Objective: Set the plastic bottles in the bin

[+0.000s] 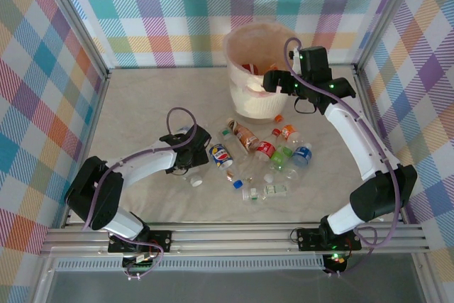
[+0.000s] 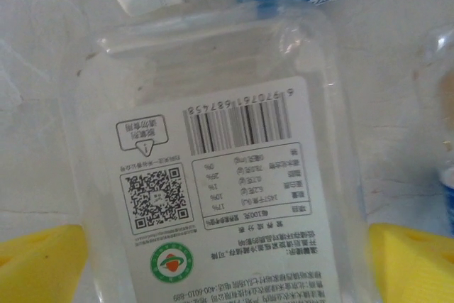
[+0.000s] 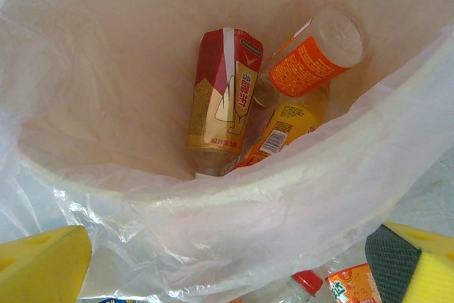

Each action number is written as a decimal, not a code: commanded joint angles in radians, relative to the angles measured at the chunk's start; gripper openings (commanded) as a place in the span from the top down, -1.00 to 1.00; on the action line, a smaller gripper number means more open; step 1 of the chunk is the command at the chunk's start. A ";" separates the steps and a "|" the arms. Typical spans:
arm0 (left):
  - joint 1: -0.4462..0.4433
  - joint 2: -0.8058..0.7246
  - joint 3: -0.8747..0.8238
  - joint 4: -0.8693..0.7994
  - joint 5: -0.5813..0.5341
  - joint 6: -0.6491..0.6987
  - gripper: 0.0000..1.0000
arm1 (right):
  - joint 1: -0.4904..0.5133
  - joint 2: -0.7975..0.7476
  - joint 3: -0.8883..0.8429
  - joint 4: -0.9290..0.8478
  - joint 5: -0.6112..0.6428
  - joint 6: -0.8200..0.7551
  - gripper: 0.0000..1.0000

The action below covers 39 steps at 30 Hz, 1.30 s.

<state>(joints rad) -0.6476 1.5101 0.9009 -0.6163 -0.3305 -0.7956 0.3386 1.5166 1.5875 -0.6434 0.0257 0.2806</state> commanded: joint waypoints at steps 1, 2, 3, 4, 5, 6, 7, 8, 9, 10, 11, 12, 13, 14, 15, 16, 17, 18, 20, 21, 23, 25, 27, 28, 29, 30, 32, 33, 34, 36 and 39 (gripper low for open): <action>-0.009 -0.005 0.025 -0.062 -0.008 -0.003 -1.00 | -0.007 -0.019 -0.009 0.023 -0.010 0.005 -0.99; -0.009 -0.008 0.025 -0.065 -0.010 -0.003 -1.00 | -0.006 -0.018 -0.010 0.025 -0.010 0.006 -0.99; -0.009 -0.014 0.024 -0.069 -0.008 -0.002 -1.00 | -0.006 -0.019 -0.012 0.026 -0.010 0.007 -0.99; -0.009 -0.016 0.024 -0.069 -0.007 -0.002 -1.00 | -0.006 -0.018 -0.012 0.027 -0.011 0.008 -0.99; -0.009 -0.022 0.020 -0.069 -0.001 -0.002 -1.00 | -0.006 -0.017 -0.013 0.028 -0.014 0.008 -0.99; -0.009 -0.028 0.015 -0.066 0.005 -0.002 -1.00 | -0.006 -0.016 -0.014 0.027 -0.015 0.008 -0.99; -0.009 -0.033 0.009 -0.062 0.011 -0.002 -1.00 | -0.007 -0.015 -0.014 0.027 -0.018 0.007 -0.99; -0.008 -0.038 -0.002 -0.053 0.019 -0.003 -1.00 | -0.006 -0.012 -0.014 0.027 -0.019 0.008 -0.99; -0.009 -0.041 -0.012 -0.046 0.023 -0.002 -1.00 | -0.006 -0.011 -0.012 0.028 -0.021 0.009 -0.99; -0.009 -0.043 -0.021 -0.038 0.029 -0.003 -1.00 | -0.006 -0.009 -0.011 0.028 -0.022 0.009 -0.99; -0.009 -0.042 -0.033 -0.028 0.033 -0.004 -1.00 | -0.006 -0.008 -0.011 0.028 -0.025 0.009 -0.99; -0.009 -0.041 -0.042 -0.016 0.040 -0.006 -1.00 | -0.006 -0.006 -0.011 0.028 -0.027 0.011 -0.99; -0.009 -0.041 -0.052 -0.006 0.044 -0.008 -1.00 | -0.006 -0.006 -0.009 0.028 -0.030 0.010 -0.99; -0.009 -0.039 -0.064 0.010 0.051 -0.008 -1.00 | -0.007 -0.006 -0.009 0.029 -0.031 0.012 -0.99; -0.009 -0.038 -0.074 0.028 0.056 -0.010 -1.00 | -0.006 -0.005 -0.010 0.031 -0.033 0.012 -0.99; -0.008 -0.036 -0.082 0.038 0.060 -0.013 -1.00 | -0.006 -0.005 -0.009 0.030 -0.033 0.014 -0.99; -0.009 -0.031 -0.088 0.049 0.062 -0.014 -1.00 | -0.006 -0.004 -0.009 0.031 -0.033 0.015 -0.99; -0.009 -0.027 -0.094 0.057 0.062 -0.015 -1.00 | -0.006 -0.004 -0.009 0.031 -0.035 0.015 -0.99; -0.009 -0.017 -0.101 0.070 0.064 -0.015 -1.00 | -0.006 -0.004 -0.009 0.031 -0.036 0.016 -0.99; -0.009 -0.013 -0.105 0.077 0.064 -0.014 -1.00 | -0.006 -0.004 -0.008 0.031 -0.036 0.017 -0.99; -0.009 -0.006 -0.109 0.083 0.066 -0.016 -1.00 | -0.006 -0.004 -0.006 0.028 -0.039 0.016 -0.99; -0.009 -0.004 -0.109 0.080 0.068 -0.017 -0.87 | -0.007 -0.006 -0.005 0.026 -0.040 0.017 -0.99; -0.009 -0.012 -0.112 0.076 0.067 -0.016 -0.72 | -0.006 -0.010 -0.009 0.026 -0.042 0.017 -0.99; -0.009 -0.018 -0.112 0.074 0.067 -0.017 -0.67 | -0.006 -0.012 -0.010 0.027 -0.044 0.019 -0.99; -0.009 -0.028 -0.113 0.070 0.066 -0.019 -0.60 | -0.006 -0.015 -0.013 0.027 -0.044 0.020 -0.99; -0.009 -0.040 -0.114 0.064 0.065 -0.018 -0.51 | -0.006 -0.020 -0.016 0.030 -0.046 0.023 -0.99; -0.010 -0.065 -0.116 0.056 0.067 -0.021 -0.41 | -0.007 -0.030 -0.025 0.038 -0.051 0.028 -0.99; -0.009 -0.083 -0.116 0.051 0.066 -0.021 -0.38 | -0.007 -0.037 -0.030 0.040 -0.053 0.030 -0.99; -0.013 -0.101 -0.117 0.045 0.065 -0.021 -0.36 | -0.006 -0.043 -0.034 0.042 -0.056 0.034 -0.99; -0.017 -0.137 -0.116 0.029 0.062 -0.025 -0.36 | -0.006 -0.054 -0.039 0.044 -0.062 0.039 -0.99; -0.023 -0.215 -0.116 0.021 0.062 -0.018 -0.36 | -0.006 -0.074 -0.045 0.044 -0.080 0.047 -0.99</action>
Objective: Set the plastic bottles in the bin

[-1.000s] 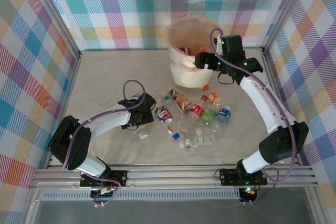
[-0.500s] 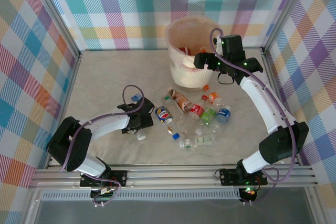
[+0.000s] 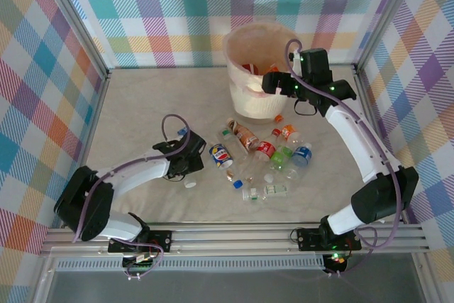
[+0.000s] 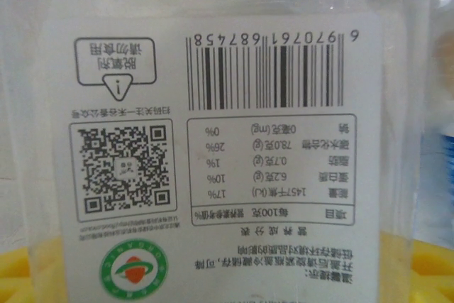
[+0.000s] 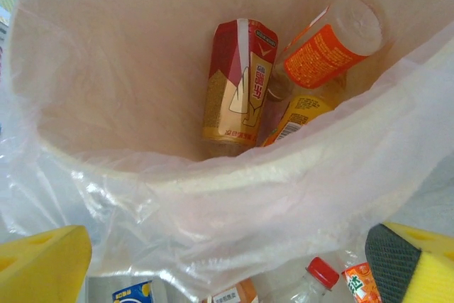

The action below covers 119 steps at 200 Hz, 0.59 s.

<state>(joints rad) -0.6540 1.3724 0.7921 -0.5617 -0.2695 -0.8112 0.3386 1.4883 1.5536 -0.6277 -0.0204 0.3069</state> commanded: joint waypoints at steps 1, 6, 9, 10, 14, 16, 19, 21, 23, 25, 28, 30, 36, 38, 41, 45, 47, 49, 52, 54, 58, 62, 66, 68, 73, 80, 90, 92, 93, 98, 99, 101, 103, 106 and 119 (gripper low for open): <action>-0.019 -0.108 -0.009 -0.031 0.001 0.003 -0.36 | -0.006 -0.056 -0.016 0.028 -0.041 0.027 -0.99; -0.019 -0.129 -0.009 -0.029 0.002 0.009 -0.36 | -0.007 -0.063 -0.019 0.029 -0.050 0.030 -0.99; -0.021 -0.142 -0.009 -0.027 0.003 0.011 -0.36 | -0.006 -0.067 -0.020 0.029 -0.055 0.032 -0.99; -0.021 -0.147 -0.009 -0.026 0.002 0.012 -0.36 | -0.006 -0.067 -0.020 0.029 -0.055 0.032 -0.99; -0.021 -0.166 -0.011 -0.021 0.003 0.019 -0.35 | -0.006 -0.075 -0.025 0.031 -0.064 0.038 -0.99; -0.021 -0.176 -0.010 -0.018 0.004 0.021 -0.35 | -0.006 -0.078 -0.027 0.033 -0.069 0.040 -0.99; -0.021 -0.189 -0.012 -0.012 0.005 0.025 -0.34 | -0.006 -0.084 -0.031 0.035 -0.076 0.043 -0.99; -0.021 -0.197 -0.011 -0.008 0.007 0.030 -0.32 | -0.006 -0.088 -0.033 0.036 -0.080 0.045 -0.99; -0.021 -0.206 -0.013 -0.006 0.008 0.033 -0.30 | -0.007 -0.092 -0.036 0.038 -0.085 0.048 -0.99; -0.021 -0.215 -0.014 0.000 0.010 0.039 -0.29 | -0.007 -0.095 -0.038 0.040 -0.090 0.049 -0.99; -0.022 -0.228 -0.016 0.008 0.012 0.044 -0.28 | -0.006 -0.101 -0.043 0.043 -0.098 0.053 -0.99; -0.022 -0.236 -0.016 0.012 0.012 0.051 -0.27 | -0.006 -0.105 -0.046 0.046 -0.103 0.055 -0.99; -0.022 -0.261 -0.018 0.035 0.014 0.065 -0.25 | -0.006 -0.117 -0.055 0.056 -0.121 0.064 -0.99; -0.022 -0.269 -0.019 0.043 0.014 0.070 -0.24 | -0.006 -0.121 -0.060 0.059 -0.126 0.066 -0.99; -0.022 -0.282 -0.020 0.055 0.015 0.081 -0.24 | -0.006 -0.124 -0.063 0.063 -0.133 0.070 -0.99; -0.022 -0.297 -0.023 0.073 0.014 0.091 -0.23 | -0.006 -0.134 -0.073 0.071 -0.149 0.077 -1.00; -0.022 -0.305 -0.025 0.079 0.013 0.098 -0.23 | -0.006 -0.137 -0.076 0.076 -0.156 0.080 -0.99; -0.022 -0.311 -0.027 0.093 0.014 0.103 -0.23 | -0.006 -0.140 -0.079 0.079 -0.164 0.083 -0.99; -0.022 -0.323 -0.030 0.110 0.013 0.115 -0.22 | -0.007 -0.145 -0.084 0.085 -0.175 0.087 -0.99; -0.022 -0.330 -0.032 0.120 0.013 0.125 -0.22 | -0.005 -0.147 -0.086 0.089 -0.182 0.090 -1.00; -0.022 -0.344 -0.038 0.150 0.013 0.144 -0.22 | -0.005 -0.152 -0.092 0.096 -0.200 0.095 -0.99; -0.022 -0.358 -0.043 0.179 0.013 0.164 -0.21 | -0.004 -0.156 -0.098 0.106 -0.217 0.100 -0.99; -0.022 -0.373 -0.051 0.212 0.012 0.182 -0.22 | -0.002 -0.159 -0.103 0.113 -0.232 0.104 -0.99; -0.022 -0.380 -0.056 0.232 0.014 0.190 -0.21 | -0.001 -0.160 -0.104 0.118 -0.240 0.107 -0.99; -0.023 -0.397 -0.066 0.267 0.015 0.215 -0.21 | 0.002 -0.164 -0.110 0.127 -0.256 0.111 -0.99; -0.022 -0.418 -0.083 0.355 0.018 0.249 -0.21 | 0.010 -0.165 -0.114 0.135 -0.270 0.117 -0.99; -0.022 -0.447 -0.106 0.456 0.024 0.302 -0.20 | 0.024 -0.163 -0.116 0.144 -0.285 0.120 -0.99; -0.022 -0.451 -0.111 0.473 0.025 0.310 -0.20 | 0.027 -0.162 -0.115 0.144 -0.287 0.120 -0.99; -0.022 -0.453 -0.113 0.486 0.025 0.315 -0.20 | 0.028 -0.162 -0.115 0.144 -0.288 0.120 -0.99; -0.022 -0.462 -0.122 0.536 0.028 0.340 -0.20 | 0.038 -0.161 -0.111 0.146 -0.291 0.118 -0.99; -0.022 -0.463 -0.123 0.544 0.029 0.343 -0.20 | 0.040 -0.160 -0.111 0.146 -0.291 0.118 -0.99; -0.022 -0.465 -0.126 0.559 0.032 0.354 -0.20 | 0.044 -0.159 -0.110 0.146 -0.292 0.119 -0.99; -0.022 -0.467 -0.128 0.577 0.035 0.364 -0.20 | 0.048 -0.158 -0.109 0.146 -0.293 0.119 -0.99; -0.022 -0.468 -0.131 0.602 0.042 0.381 -0.20 | 0.054 -0.157 -0.108 0.147 -0.294 0.119 -0.99; -0.022 -0.466 -0.133 0.682 0.062 0.453 -0.20 | 0.077 -0.146 -0.098 0.152 -0.304 0.120 -0.99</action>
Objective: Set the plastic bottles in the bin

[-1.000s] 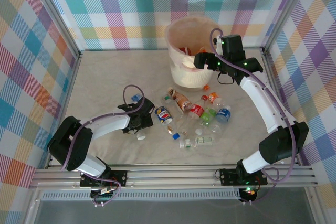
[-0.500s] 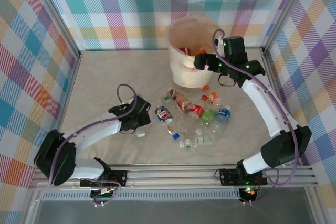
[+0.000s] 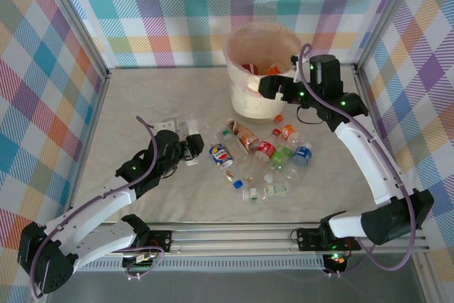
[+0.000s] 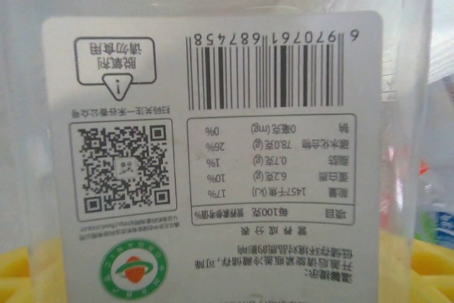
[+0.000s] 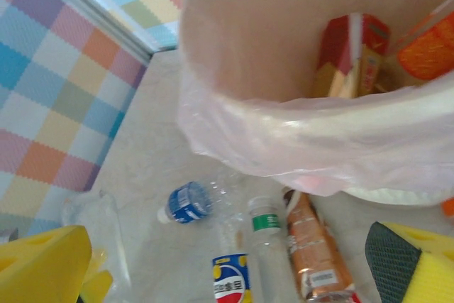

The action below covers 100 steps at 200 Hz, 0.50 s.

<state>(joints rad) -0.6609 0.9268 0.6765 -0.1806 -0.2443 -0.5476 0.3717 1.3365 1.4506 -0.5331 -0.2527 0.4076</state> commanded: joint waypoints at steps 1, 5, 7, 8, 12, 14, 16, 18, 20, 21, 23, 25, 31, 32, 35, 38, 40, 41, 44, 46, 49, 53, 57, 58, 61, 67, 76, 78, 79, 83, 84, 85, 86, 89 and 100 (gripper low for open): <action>-0.016 -0.019 -0.016 0.306 0.040 0.196 -0.20 | 0.044 0.007 0.007 0.057 -0.073 0.019 -0.99; -0.014 -0.015 -0.016 0.324 0.047 0.214 -0.19 | 0.052 0.012 0.012 0.058 -0.077 0.020 -0.99; -0.015 -0.014 -0.014 0.332 0.050 0.224 -0.20 | 0.055 0.014 0.013 0.058 -0.079 0.020 -0.99; -0.015 -0.013 -0.013 0.336 0.052 0.227 -0.20 | 0.056 0.015 0.014 0.058 -0.080 0.020 -0.99; -0.015 -0.008 -0.011 0.351 0.059 0.246 -0.20 | 0.063 0.022 0.018 0.058 -0.084 0.020 -0.99; -0.016 -0.005 -0.008 0.355 0.063 0.255 -0.20 | 0.066 0.024 0.021 0.058 -0.086 0.020 -0.99; -0.016 -0.001 -0.006 0.363 0.066 0.260 -0.20 | 0.069 0.026 0.022 0.058 -0.089 0.020 -0.99; -0.016 0.003 -0.003 0.368 0.071 0.270 -0.19 | 0.071 0.029 0.024 0.060 -0.091 0.020 -0.99; -0.016 0.005 -0.001 0.374 0.074 0.279 -0.19 | 0.074 0.031 0.026 0.061 -0.093 0.020 -0.99; -0.015 0.007 0.000 0.376 0.075 0.282 -0.19 | 0.077 0.033 0.027 0.063 -0.095 0.020 -0.99; -0.015 0.011 0.003 0.381 0.079 0.288 -0.19 | 0.079 0.035 0.029 0.062 -0.097 0.020 -0.99; -0.015 0.016 0.005 0.384 0.083 0.295 -0.19 | 0.082 0.039 0.031 0.063 -0.099 0.020 -0.99; -0.015 0.028 0.015 0.395 0.097 0.316 -0.19 | 0.092 0.046 0.037 0.067 -0.105 0.020 -0.99; -0.015 0.029 0.017 0.396 0.099 0.318 -0.19 | 0.094 0.048 0.038 0.067 -0.107 0.019 -0.99; -0.016 0.034 0.021 0.402 0.106 0.325 -0.19 | 0.097 0.050 0.040 0.069 -0.108 0.017 -0.99; -0.016 0.042 0.026 0.405 0.112 0.332 -0.19 | 0.104 0.056 0.044 0.072 -0.111 0.016 -0.99; -0.016 0.046 0.029 0.411 0.116 0.336 -0.19 | 0.108 0.058 0.045 0.074 -0.113 0.015 -0.99; -0.016 0.048 0.030 0.412 0.118 0.338 -0.19 | 0.110 0.060 0.046 0.074 -0.114 0.015 -0.99; -0.016 0.054 0.034 0.420 0.126 0.344 -0.19 | 0.116 0.063 0.049 0.077 -0.115 0.013 -0.99; -0.016 0.057 0.036 0.425 0.130 0.346 -0.19 | 0.120 0.066 0.051 0.078 -0.116 0.011 -0.99; -0.015 0.062 0.037 0.434 0.138 0.349 -0.19 | 0.126 0.070 0.053 0.081 -0.117 0.009 -0.99; -0.016 0.069 0.041 0.445 0.146 0.352 -0.19 | 0.134 0.076 0.058 0.083 -0.121 0.006 -0.99; -0.016 0.077 0.045 0.457 0.155 0.354 -0.19 | 0.140 0.080 0.061 0.085 -0.125 0.001 -0.99; -0.016 0.079 0.046 0.459 0.157 0.355 -0.19 | 0.144 0.083 0.063 0.086 -0.127 -0.001 -0.99; -0.016 0.084 0.049 0.466 0.161 0.355 -0.19 | 0.151 0.087 0.067 0.088 -0.130 -0.004 -0.99; -0.016 0.096 0.057 0.475 0.169 0.356 -0.19 | 0.164 0.095 0.073 0.094 -0.137 -0.010 -0.99; -0.016 0.114 0.070 0.487 0.183 0.357 -0.19 | 0.182 0.109 0.084 0.100 -0.150 -0.020 -0.99; -0.016 0.117 0.074 0.489 0.188 0.359 -0.19 | 0.185 0.113 0.087 0.100 -0.153 -0.023 -0.99; -0.016 0.118 0.074 0.491 0.191 0.360 -0.19 | 0.187 0.114 0.088 0.101 -0.154 -0.023 -0.99; -0.015 0.125 0.080 0.495 0.199 0.359 -0.19 | 0.194 0.121 0.095 0.101 -0.159 -0.028 -0.99; -0.015 0.127 0.081 0.497 0.201 0.359 -0.19 | 0.196 0.123 0.096 0.101 -0.161 -0.029 -0.99; -0.014 0.128 0.082 0.498 0.203 0.359 -0.19 | 0.196 0.124 0.097 0.101 -0.163 -0.030 -0.99; -0.015 0.129 0.083 0.499 0.204 0.359 -0.19 | 0.198 0.126 0.100 0.100 -0.164 -0.032 -0.99; -0.015 0.134 0.087 0.502 0.210 0.358 -0.19 | 0.202 0.131 0.104 0.100 -0.167 -0.035 -0.99; -0.015 0.146 0.097 0.516 0.231 0.358 -0.19 | 0.217 0.149 0.121 0.097 -0.177 -0.046 -0.99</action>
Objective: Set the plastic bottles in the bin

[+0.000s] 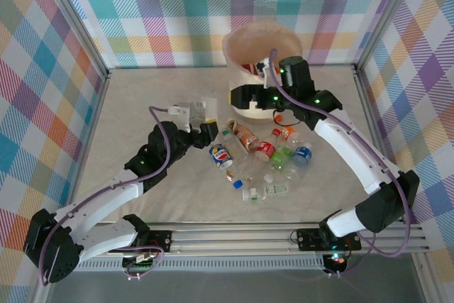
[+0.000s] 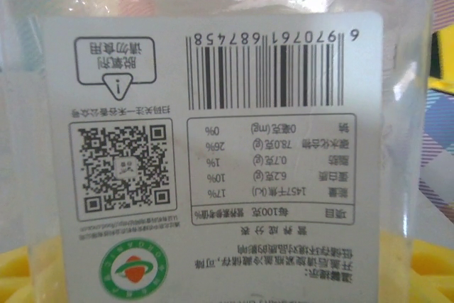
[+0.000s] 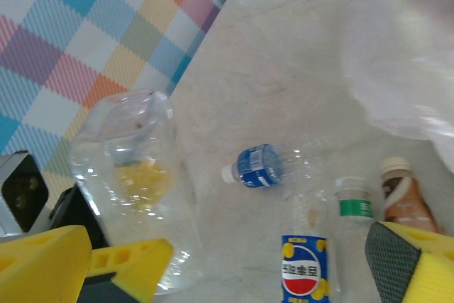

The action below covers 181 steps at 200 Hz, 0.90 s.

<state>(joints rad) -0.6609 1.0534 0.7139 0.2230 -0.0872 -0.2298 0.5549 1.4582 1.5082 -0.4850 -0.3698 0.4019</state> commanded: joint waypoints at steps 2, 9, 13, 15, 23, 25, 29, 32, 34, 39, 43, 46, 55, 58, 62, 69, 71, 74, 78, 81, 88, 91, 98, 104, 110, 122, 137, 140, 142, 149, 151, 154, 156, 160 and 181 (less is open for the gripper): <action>-0.015 0.022 0.060 0.115 0.079 0.041 -0.19 | 0.036 0.031 0.067 0.049 -0.060 -0.041 -0.99; -0.014 0.028 0.065 0.123 0.092 0.041 -0.19 | 0.042 0.042 0.075 0.047 -0.066 -0.044 -0.99; -0.016 0.031 0.067 0.125 0.098 0.040 -0.19 | 0.045 0.048 0.080 0.046 -0.069 -0.044 -0.99; -0.015 0.033 0.070 0.126 0.100 0.040 -0.19 | 0.046 0.051 0.082 0.047 -0.072 -0.044 -0.99; -0.015 0.039 0.077 0.125 0.106 0.040 -0.19 | 0.051 0.062 0.090 0.051 -0.081 -0.045 -0.99; -0.015 0.040 0.079 0.125 0.106 0.040 -0.19 | 0.051 0.066 0.091 0.052 -0.083 -0.043 -0.99; -0.016 0.044 0.082 0.123 0.107 0.040 -0.19 | 0.053 0.070 0.094 0.054 -0.086 -0.043 -0.99; -0.016 0.045 0.082 0.122 0.107 0.039 -0.19 | 0.055 0.074 0.097 0.058 -0.092 -0.041 -0.99; -0.016 0.046 0.085 0.122 0.110 0.038 -0.19 | 0.056 0.077 0.098 0.059 -0.095 -0.041 -0.99; -0.015 0.048 0.087 0.122 0.113 0.038 -0.19 | 0.060 0.084 0.102 0.064 -0.101 -0.040 -1.00; -0.015 0.049 0.089 0.123 0.118 0.038 -0.19 | 0.062 0.087 0.105 0.065 -0.105 -0.041 -1.00; -0.016 0.049 0.091 0.123 0.120 0.039 -0.19 | 0.065 0.093 0.108 0.067 -0.108 -0.041 -1.00; -0.016 0.051 0.093 0.122 0.126 0.039 -0.19 | 0.071 0.104 0.115 0.069 -0.114 -0.043 -0.99; -0.015 0.053 0.095 0.122 0.127 0.038 -0.19 | 0.074 0.106 0.119 0.069 -0.116 -0.043 -0.99; -0.016 0.054 0.097 0.121 0.128 0.038 -0.19 | 0.076 0.112 0.121 0.069 -0.118 -0.043 -0.98; -0.015 0.054 0.099 0.118 0.131 0.037 -0.19 | 0.080 0.120 0.127 0.070 -0.119 -0.044 -0.97; -0.015 0.055 0.099 0.119 0.131 0.037 -0.19 | 0.082 0.122 0.128 0.070 -0.120 -0.044 -0.97; -0.015 0.055 0.100 0.119 0.133 0.038 -0.19 | 0.082 0.126 0.130 0.070 -0.122 -0.044 -0.96; -0.016 0.056 0.102 0.120 0.136 0.038 -0.19 | 0.083 0.129 0.133 0.071 -0.122 -0.044 -0.95; -0.015 0.055 0.101 0.121 0.137 0.039 -0.19 | 0.085 0.134 0.135 0.070 -0.124 -0.044 -0.94; -0.016 0.055 0.103 0.122 0.142 0.037 -0.19 | 0.086 0.142 0.140 0.069 -0.125 -0.044 -0.92; -0.015 0.055 0.104 0.122 0.143 0.037 -0.19 | 0.087 0.145 0.141 0.069 -0.125 -0.044 -0.91; -0.015 0.054 0.105 0.123 0.148 0.038 -0.19 | 0.088 0.153 0.145 0.067 -0.127 -0.043 -0.88; -0.016 0.054 0.105 0.124 0.151 0.037 -0.19 | 0.089 0.159 0.149 0.066 -0.128 -0.041 -0.84; -0.015 0.055 0.106 0.124 0.152 0.037 -0.19 | 0.090 0.167 0.152 0.066 -0.130 -0.041 -0.80; -0.016 0.055 0.107 0.125 0.150 0.037 -0.19 | 0.091 0.179 0.159 0.066 -0.138 -0.040 -0.72; -0.016 0.053 0.107 0.123 0.144 0.036 -0.20 | 0.092 0.190 0.165 0.066 -0.148 -0.038 -0.58; -0.016 0.054 0.108 0.122 0.143 0.037 -0.20 | 0.092 0.192 0.165 0.067 -0.150 -0.039 -0.55; -0.016 0.054 0.109 0.121 0.142 0.036 -0.20 | 0.092 0.194 0.165 0.068 -0.150 -0.039 -0.53; -0.016 0.052 0.110 0.118 0.137 0.035 -0.22 | 0.092 0.195 0.167 0.069 -0.152 -0.037 -0.45; -0.016 0.052 0.110 0.117 0.136 0.035 -0.23 | 0.092 0.195 0.167 0.070 -0.151 -0.037 -0.42; -0.016 0.053 0.109 0.115 0.136 0.035 -0.23 | 0.092 0.196 0.168 0.069 -0.153 -0.038 -0.38; -0.016 0.053 0.110 0.115 0.133 0.035 -0.24 | 0.092 0.196 0.168 0.069 -0.153 -0.038 -0.35; -0.016 0.051 0.110 0.112 0.131 0.035 -0.25 | 0.092 0.197 0.168 0.070 -0.152 -0.038 -0.30; -0.016 0.044 0.110 0.099 0.118 0.035 -0.40 | 0.092 0.192 0.168 0.075 -0.142 -0.042 -0.05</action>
<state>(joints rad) -0.6609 1.1141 0.7834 0.2810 0.0288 -0.2070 0.6441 1.6432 1.6455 -0.4412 -0.4927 0.3641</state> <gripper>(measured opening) 0.757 0.592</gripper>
